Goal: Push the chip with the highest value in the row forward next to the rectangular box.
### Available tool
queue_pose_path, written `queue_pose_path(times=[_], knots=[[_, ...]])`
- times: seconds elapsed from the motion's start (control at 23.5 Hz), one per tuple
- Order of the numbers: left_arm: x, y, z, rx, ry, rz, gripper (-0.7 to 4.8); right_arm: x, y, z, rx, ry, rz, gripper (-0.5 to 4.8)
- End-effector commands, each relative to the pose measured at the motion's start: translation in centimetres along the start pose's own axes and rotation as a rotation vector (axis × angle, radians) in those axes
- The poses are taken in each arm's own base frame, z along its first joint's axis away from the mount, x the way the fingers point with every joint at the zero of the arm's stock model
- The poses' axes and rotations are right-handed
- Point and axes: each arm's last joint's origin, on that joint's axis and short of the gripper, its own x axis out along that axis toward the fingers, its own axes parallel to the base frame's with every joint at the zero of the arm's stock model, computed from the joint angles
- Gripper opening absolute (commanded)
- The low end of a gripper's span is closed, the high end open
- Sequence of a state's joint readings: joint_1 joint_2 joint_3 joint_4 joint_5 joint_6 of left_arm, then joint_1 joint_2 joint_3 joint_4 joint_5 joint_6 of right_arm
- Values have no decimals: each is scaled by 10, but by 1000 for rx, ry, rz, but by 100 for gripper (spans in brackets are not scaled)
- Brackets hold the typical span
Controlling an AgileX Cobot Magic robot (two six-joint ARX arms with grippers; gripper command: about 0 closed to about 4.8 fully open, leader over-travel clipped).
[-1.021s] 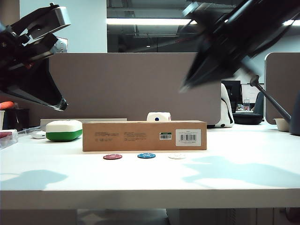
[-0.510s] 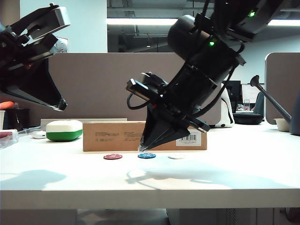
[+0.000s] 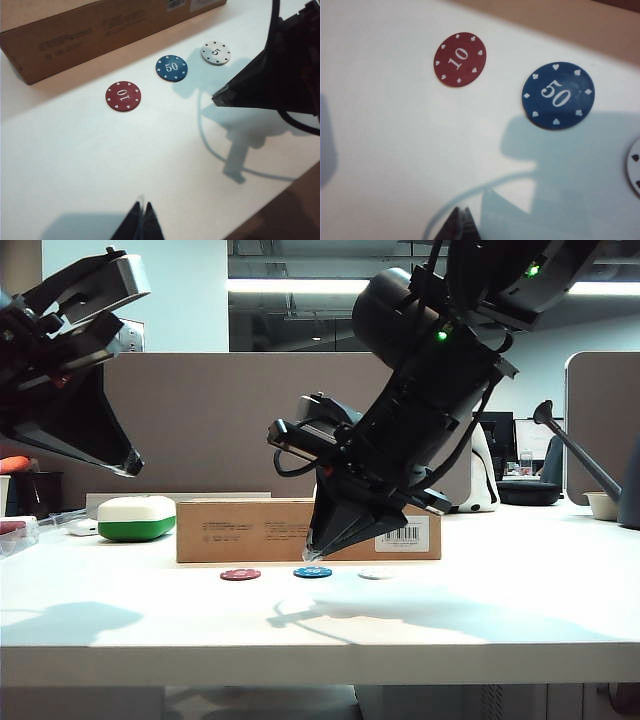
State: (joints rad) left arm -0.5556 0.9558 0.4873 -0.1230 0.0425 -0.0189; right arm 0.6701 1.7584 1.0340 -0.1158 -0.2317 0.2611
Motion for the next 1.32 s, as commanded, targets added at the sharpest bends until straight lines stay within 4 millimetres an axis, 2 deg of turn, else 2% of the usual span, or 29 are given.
queue_pose_path(times=[0.04, 0.55, 0.94, 1.32], knots=[[-1, 0, 3, 4, -19, -2, -5, 2, 1, 6, -8, -20, -3, -5], [-1, 0, 3, 4, -19, -2, -5, 22, -1, 21, 4, 10, -61, -5], [-1, 0, 3, 4, -19, -1, -5, 35, -7, 16, 9, 24, -124, -5], [-1, 0, 3, 4, -19, -2, -5, 43, -10, 21, 12, 25, -141, -5]])
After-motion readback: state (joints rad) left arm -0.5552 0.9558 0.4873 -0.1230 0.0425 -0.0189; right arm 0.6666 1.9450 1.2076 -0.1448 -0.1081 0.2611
